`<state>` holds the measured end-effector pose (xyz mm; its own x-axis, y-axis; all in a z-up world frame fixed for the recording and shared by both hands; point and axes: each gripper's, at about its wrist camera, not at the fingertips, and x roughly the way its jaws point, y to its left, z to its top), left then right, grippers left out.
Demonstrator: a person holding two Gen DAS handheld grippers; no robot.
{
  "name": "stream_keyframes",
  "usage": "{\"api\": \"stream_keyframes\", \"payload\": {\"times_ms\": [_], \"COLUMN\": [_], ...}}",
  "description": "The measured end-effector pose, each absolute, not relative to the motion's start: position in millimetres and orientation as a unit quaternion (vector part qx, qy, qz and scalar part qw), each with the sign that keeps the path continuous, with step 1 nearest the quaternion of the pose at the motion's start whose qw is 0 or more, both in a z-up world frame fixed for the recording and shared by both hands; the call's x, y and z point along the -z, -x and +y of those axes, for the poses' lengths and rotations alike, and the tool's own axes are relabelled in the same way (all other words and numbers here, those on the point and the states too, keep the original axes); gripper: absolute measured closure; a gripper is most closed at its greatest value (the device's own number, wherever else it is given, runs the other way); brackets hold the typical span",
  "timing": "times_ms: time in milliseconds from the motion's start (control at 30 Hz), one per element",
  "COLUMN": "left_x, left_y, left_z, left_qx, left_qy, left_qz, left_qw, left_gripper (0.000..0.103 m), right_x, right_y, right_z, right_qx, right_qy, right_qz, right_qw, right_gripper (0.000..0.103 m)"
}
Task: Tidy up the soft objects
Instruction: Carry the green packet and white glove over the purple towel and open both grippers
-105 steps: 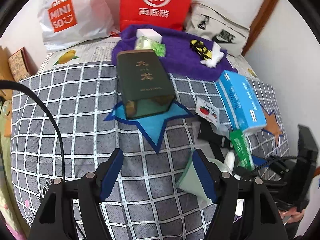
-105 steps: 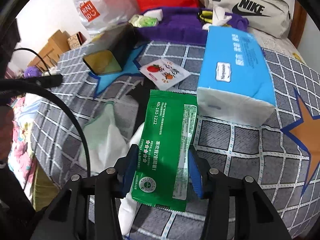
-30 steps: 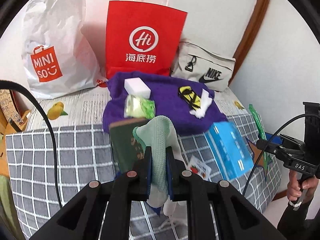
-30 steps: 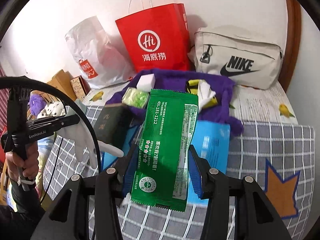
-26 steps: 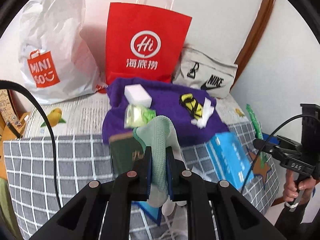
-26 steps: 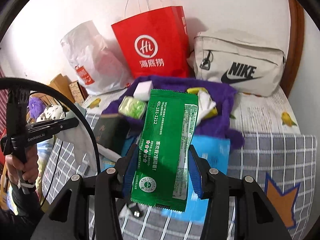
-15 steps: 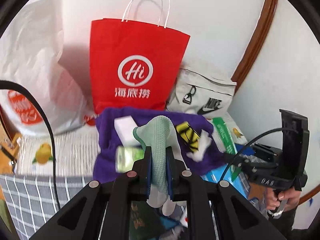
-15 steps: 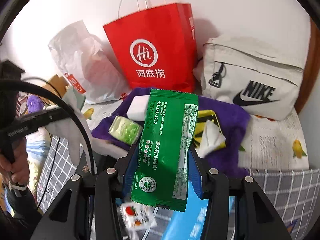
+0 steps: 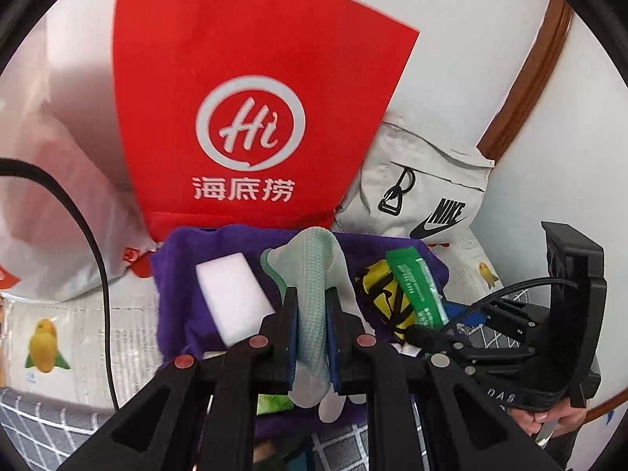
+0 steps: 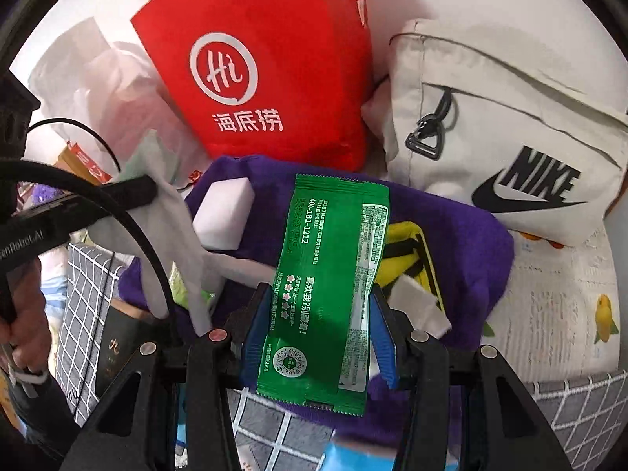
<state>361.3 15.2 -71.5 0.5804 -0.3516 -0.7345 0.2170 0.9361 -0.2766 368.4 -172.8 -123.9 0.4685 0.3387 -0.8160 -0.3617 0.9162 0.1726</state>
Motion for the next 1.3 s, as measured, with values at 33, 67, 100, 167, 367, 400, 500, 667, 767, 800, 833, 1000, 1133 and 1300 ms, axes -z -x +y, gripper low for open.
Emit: {"api": "stream_keyframes", "payload": {"times_ms": [33, 67, 100, 167, 367, 400, 500, 667, 767, 800, 833, 1000, 1133, 1300], "left_x": [75.5, 81.1, 86.2, 97.0, 117.9, 120.2, 124.8, 134.6, 140.3, 142.5, 144.2, 149.6, 148.8, 144.3], "left_y": [-364.8, -368.3, -370.8, -374.0, -382.8, -384.7, -388.9, -397.4, -399.7, -401.7, -402.4, -405.2, -406.1, -405.2], "left_z": [13.3, 10.8, 8.8, 3.1, -13.1, -15.9, -20.7, -20.1, -16.9, -18.2, -18.8, -23.2, -25.8, -22.3], "left_qx": [0.160, 0.158, 0.156, 0.154, 0.136, 0.134, 0.129, 0.125, 0.125, 0.128, 0.128, 0.128, 0.131, 0.130], "left_qy": [0.082, 0.084, 0.084, 0.081, 0.047, 0.043, 0.034, 0.042, 0.052, 0.054, 0.054, 0.050, 0.051, 0.057], "left_qz": [0.432, 0.439, 0.443, 0.451, 0.474, 0.475, 0.478, 0.489, 0.498, 0.501, 0.503, 0.511, 0.512, 0.510], "left_qw": [0.884, 0.881, 0.879, 0.876, 0.869, 0.869, 0.868, 0.862, 0.857, 0.854, 0.853, 0.849, 0.848, 0.848], "left_gripper": [0.091, 0.091, 0.091, 0.091, 0.091, 0.090, 0.090, 0.088, 0.087, 0.087, 0.086, 0.084, 0.077, 0.061], "right_x": [126.3, 130.7, 134.1, 143.4, 159.8, 161.5, 166.5, 169.9, 172.9, 174.5, 175.3, 178.0, 176.1, 172.6], "right_y": [-371.7, -373.8, -375.2, -377.3, -388.2, -390.3, -394.8, -399.4, -400.5, -402.2, -402.5, -403.5, -403.5, -405.3], "right_z": [-170.3, -166.8, -163.9, -158.7, -156.1, -156.0, -156.0, -156.9, -154.7, -152.6, -150.5, -147.2, -146.3, -146.3], "right_qx": [-0.207, -0.210, -0.212, -0.215, -0.203, -0.203, -0.199, -0.201, -0.203, -0.204, -0.205, -0.208, -0.214, -0.197], "right_qy": [0.014, 0.019, 0.024, 0.035, 0.049, 0.048, 0.051, 0.050, 0.054, 0.056, 0.059, 0.065, 0.068, 0.078], "right_qz": [0.476, 0.480, 0.484, 0.492, 0.511, 0.512, 0.521, 0.526, 0.527, 0.527, 0.527, 0.524, 0.520, 0.512], "right_qw": [0.855, 0.852, 0.849, 0.843, 0.834, 0.833, 0.829, 0.825, 0.824, 0.823, 0.823, 0.823, 0.824, 0.833], "right_gripper": [0.055, 0.055, 0.055, 0.055, 0.055, 0.055, 0.055, 0.055, 0.055, 0.055, 0.054, 0.052, 0.044, 0.031]}}
